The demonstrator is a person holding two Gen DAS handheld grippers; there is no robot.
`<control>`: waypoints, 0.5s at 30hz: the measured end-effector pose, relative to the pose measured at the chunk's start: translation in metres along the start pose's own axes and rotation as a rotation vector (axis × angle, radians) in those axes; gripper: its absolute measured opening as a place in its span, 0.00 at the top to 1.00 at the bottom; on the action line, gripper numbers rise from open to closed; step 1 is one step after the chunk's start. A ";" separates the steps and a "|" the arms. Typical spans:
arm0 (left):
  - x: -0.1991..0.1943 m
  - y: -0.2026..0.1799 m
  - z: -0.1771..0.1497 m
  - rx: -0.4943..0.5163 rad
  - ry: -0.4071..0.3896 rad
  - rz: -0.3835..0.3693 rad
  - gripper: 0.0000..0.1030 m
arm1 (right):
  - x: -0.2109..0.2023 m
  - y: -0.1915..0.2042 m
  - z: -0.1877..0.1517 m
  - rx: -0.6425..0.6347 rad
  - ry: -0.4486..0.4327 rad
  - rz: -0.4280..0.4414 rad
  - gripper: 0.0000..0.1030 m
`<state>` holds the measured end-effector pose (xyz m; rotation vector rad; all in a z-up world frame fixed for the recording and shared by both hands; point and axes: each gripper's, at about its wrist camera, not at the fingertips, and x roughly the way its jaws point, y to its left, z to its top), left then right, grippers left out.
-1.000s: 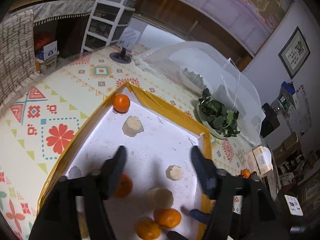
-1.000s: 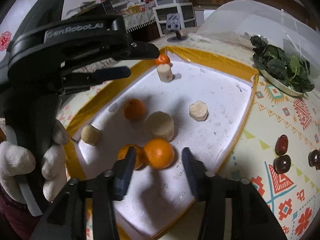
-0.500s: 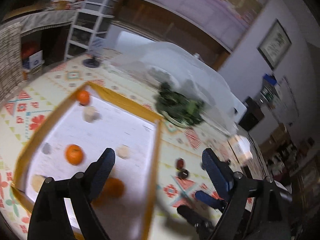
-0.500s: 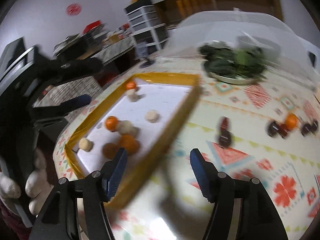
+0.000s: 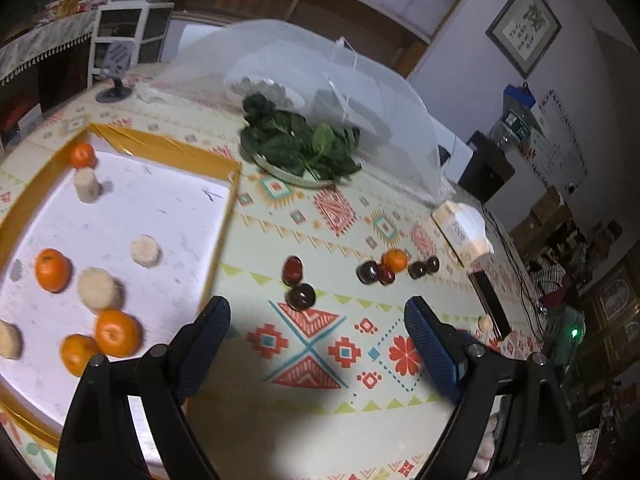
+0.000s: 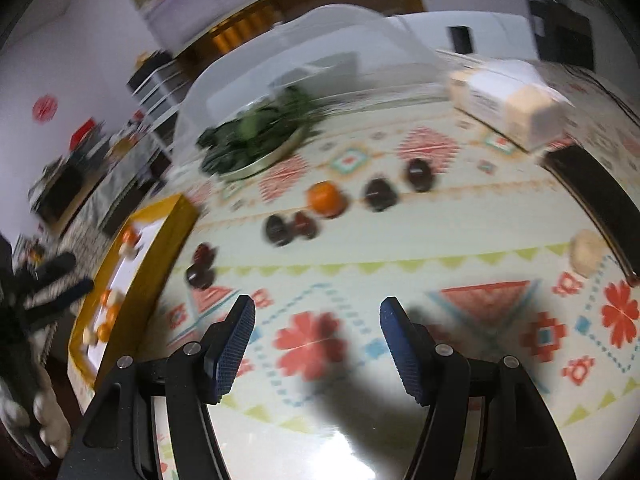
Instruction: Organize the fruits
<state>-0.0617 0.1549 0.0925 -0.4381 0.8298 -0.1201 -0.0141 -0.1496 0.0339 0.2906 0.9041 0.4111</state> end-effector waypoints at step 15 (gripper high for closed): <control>0.020 -0.010 -0.003 0.067 0.002 0.012 0.25 | 0.071 0.029 0.080 -0.101 0.039 -0.006 0.41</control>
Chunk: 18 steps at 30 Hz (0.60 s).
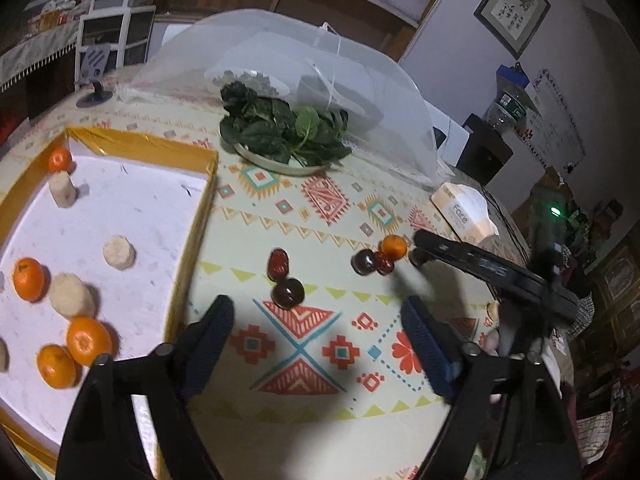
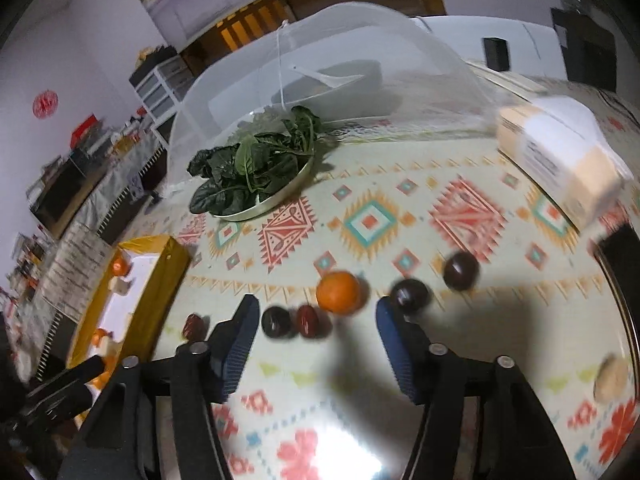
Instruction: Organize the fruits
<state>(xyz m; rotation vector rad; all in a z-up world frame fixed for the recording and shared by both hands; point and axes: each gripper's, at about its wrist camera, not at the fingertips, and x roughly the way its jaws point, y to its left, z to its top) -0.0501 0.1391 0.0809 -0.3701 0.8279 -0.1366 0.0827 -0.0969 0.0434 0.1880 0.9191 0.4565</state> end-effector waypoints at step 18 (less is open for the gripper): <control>0.024 0.008 0.000 0.012 0.063 0.004 0.26 | 0.025 -0.012 -0.009 0.012 0.046 -0.068 0.66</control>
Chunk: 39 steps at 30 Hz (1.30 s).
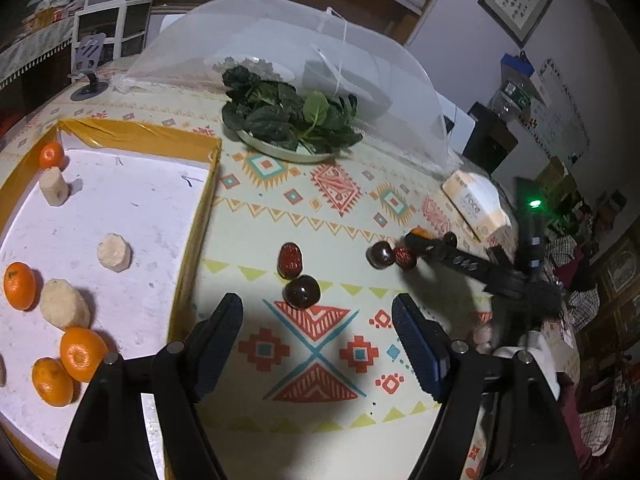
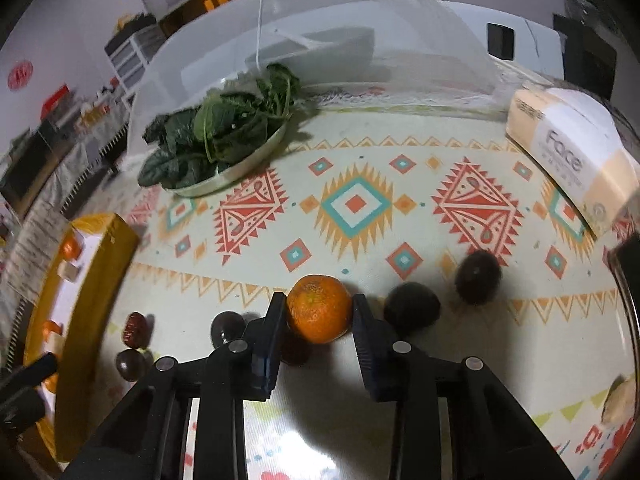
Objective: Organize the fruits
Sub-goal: 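Grasp a chestnut with the left tool while the right tool holds a mandarin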
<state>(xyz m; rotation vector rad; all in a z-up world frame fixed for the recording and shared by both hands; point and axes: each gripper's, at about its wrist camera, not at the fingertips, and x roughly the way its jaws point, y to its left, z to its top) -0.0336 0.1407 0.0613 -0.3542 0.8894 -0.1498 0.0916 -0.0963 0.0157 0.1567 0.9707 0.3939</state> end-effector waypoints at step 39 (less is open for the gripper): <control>0.135 -0.095 0.026 0.430 0.120 0.036 0.75 | -0.052 -0.046 -0.040 0.129 -0.088 0.156 0.65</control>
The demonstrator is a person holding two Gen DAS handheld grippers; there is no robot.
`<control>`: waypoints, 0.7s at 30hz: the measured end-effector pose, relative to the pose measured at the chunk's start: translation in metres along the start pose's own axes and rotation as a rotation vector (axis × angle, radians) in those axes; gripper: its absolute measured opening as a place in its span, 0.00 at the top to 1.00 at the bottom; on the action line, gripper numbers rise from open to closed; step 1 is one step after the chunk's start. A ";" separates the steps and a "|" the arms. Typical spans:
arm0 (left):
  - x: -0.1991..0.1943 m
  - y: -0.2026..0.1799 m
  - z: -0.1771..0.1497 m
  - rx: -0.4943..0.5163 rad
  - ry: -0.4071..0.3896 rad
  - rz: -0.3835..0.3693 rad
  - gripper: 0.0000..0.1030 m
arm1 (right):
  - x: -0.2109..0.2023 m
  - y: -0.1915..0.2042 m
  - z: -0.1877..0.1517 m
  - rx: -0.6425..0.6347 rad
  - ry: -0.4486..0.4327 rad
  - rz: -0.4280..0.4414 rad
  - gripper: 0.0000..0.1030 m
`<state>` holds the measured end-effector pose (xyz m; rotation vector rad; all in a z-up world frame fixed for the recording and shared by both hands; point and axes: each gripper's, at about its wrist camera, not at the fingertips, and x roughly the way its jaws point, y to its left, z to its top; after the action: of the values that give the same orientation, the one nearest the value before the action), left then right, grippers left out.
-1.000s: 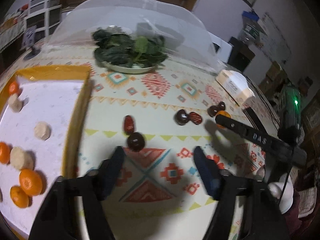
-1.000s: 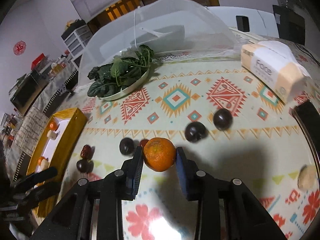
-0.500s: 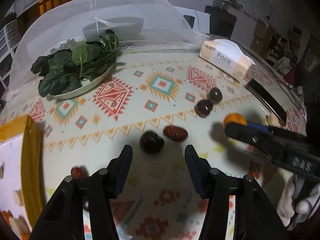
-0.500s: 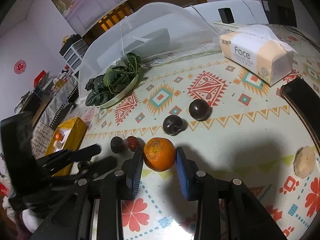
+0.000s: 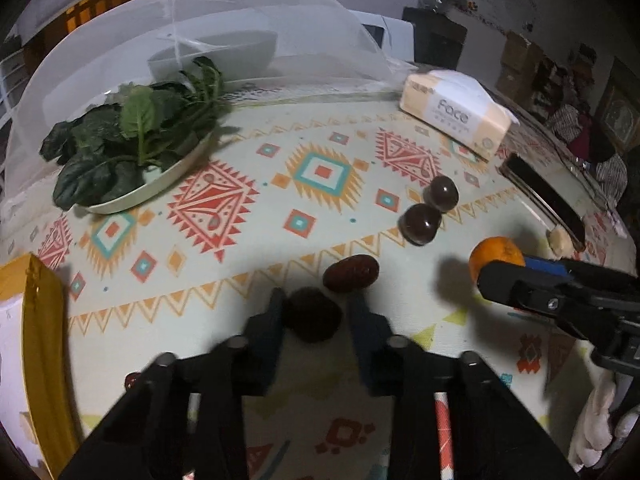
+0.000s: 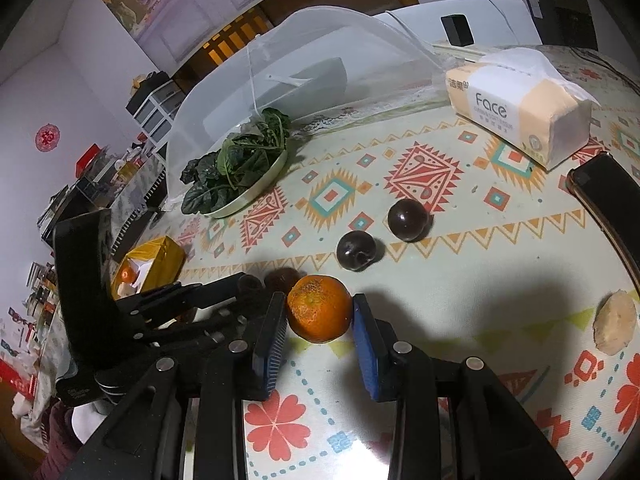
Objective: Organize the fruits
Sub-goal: 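Grasp a chestnut with the left tool while the right tool holds a mandarin, then carry the chestnut and mandarin to the white tray and open both tools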
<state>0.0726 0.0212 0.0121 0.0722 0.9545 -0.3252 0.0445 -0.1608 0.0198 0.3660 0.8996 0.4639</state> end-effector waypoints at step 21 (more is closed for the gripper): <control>-0.159 0.077 -0.083 -0.327 -0.233 0.012 0.76 | 0.010 0.025 -0.011 -0.097 -0.013 -0.058 0.66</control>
<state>-0.0548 0.1497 0.0868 -0.2540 0.7649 -0.1584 0.0353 -0.1333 0.0191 0.2529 0.8697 0.4493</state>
